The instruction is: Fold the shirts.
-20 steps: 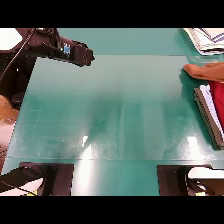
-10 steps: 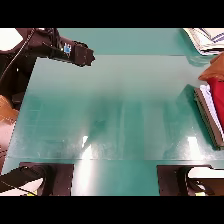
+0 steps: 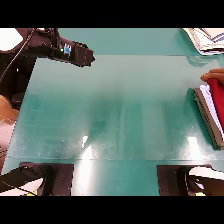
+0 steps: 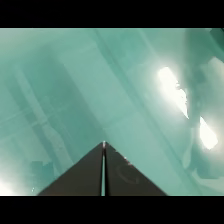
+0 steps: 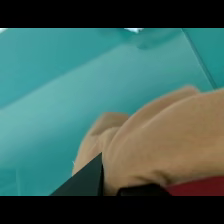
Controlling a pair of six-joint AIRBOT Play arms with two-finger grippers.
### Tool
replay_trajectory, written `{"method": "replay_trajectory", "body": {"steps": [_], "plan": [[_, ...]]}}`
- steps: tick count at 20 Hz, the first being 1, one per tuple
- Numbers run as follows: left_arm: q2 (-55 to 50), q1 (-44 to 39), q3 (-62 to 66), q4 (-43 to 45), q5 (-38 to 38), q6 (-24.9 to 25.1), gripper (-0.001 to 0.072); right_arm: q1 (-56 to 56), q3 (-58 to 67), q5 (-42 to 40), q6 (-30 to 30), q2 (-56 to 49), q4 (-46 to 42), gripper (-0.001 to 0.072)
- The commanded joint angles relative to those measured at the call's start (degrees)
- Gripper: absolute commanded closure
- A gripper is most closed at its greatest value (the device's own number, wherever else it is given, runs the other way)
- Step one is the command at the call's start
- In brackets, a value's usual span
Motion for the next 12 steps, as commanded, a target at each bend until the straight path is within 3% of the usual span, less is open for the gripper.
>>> {"method": "replay_trajectory", "body": {"steps": [1,4,5,6,7,8,12], "plan": [[-0.02,-0.02,0.0,0.02,-0.07,0.15,0.068,-5.18,-10.01,3.63,-1.79,6.29,-7.41,0.0698],[-0.02,-0.04,0.0,0.02,-0.04,0.17,0.068,-9.7,-19.76,3.76,-1.77,12.37,-13.4,0.0692],[-0.02,-0.02,0.0,0.02,-0.04,0.2,0.068,-11.3,-22.73,3.8,-1.77,14.05,-14.84,0.0615],[-0.02,-0.02,0.0,0.02,-0.04,0.2,0.068,-12.76,-25.2,3.74,-1.75,15.45,-16.04,0.0462],[-0.02,-0.02,0.0,0.02,-0.04,0.2,0.068,-14.25,-27.34,3.65,-1.75,16.63,-17.07,0.0369],[-0.02,-0.04,0.0,0.02,-0.04,0.2,0.068,-15.89,-29.16,3.65,-1.75,17.62,-17.9,0.0329],[-0.02,-0.04,0.0,0.0,-0.04,0.2,0.068,-20.9,-31.69,3.8,-1.75,19.23,-16.9,0.032]]}}
